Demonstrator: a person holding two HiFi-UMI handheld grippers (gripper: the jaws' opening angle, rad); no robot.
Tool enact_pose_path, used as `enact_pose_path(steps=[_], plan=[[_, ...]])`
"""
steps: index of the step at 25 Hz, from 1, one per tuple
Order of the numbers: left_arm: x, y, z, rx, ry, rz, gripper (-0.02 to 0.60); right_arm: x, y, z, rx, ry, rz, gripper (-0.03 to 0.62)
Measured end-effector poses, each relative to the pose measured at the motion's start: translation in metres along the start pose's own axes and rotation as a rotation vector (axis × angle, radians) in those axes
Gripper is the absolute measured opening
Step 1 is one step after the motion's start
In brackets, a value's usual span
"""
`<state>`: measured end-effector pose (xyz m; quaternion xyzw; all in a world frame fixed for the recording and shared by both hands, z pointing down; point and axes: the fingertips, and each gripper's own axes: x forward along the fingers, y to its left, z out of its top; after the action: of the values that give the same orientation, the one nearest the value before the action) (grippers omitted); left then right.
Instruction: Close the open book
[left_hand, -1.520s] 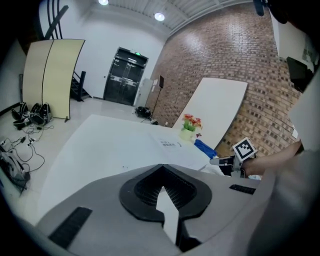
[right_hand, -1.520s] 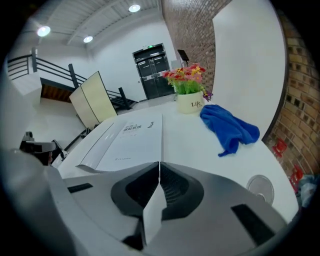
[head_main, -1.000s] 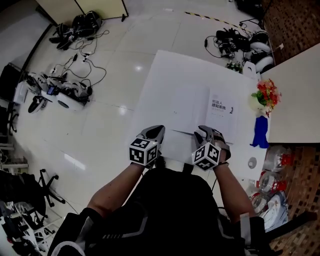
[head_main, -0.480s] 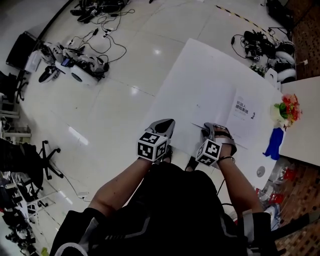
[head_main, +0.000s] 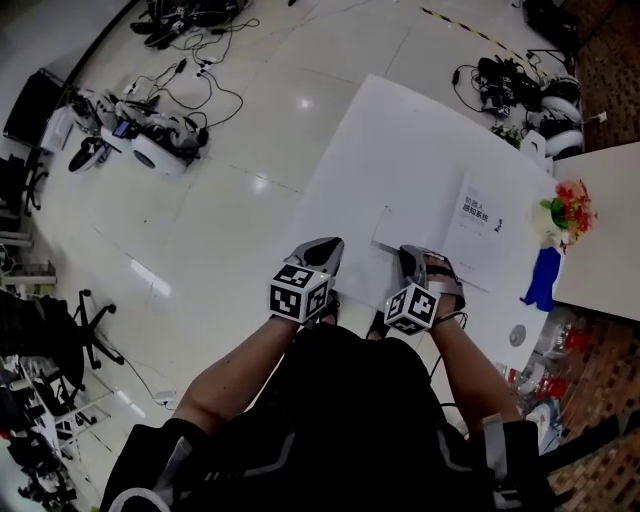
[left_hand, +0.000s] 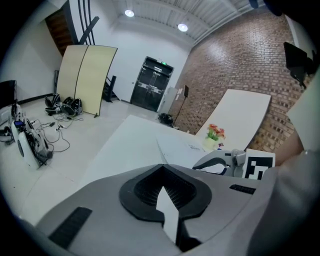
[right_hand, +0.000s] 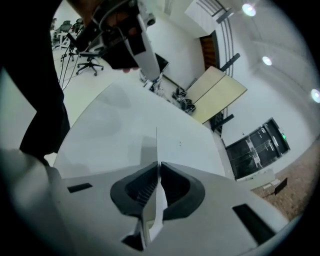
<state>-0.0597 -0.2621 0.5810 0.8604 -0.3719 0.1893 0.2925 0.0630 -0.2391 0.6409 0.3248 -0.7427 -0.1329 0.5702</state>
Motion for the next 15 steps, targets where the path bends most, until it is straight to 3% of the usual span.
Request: enact_pose_path(steps=[5, 11, 15], plan=[[0.021, -0.024, 0.009, 0.055, 0.029, -0.052, -0.006, -0.042, -0.026, -0.008, 0.190, -0.114, -0.165, 0.008], [0.052, -0.068, 0.019, 0.157, 0.075, -0.176, -0.006, -0.078, -0.055, -0.033, 0.477, -0.176, -0.263, 0.008], [0.071, -0.101, 0.018, 0.193, 0.109, -0.245, -0.005, -0.102, -0.063, -0.075, 0.746, -0.212, -0.307, 0.008]])
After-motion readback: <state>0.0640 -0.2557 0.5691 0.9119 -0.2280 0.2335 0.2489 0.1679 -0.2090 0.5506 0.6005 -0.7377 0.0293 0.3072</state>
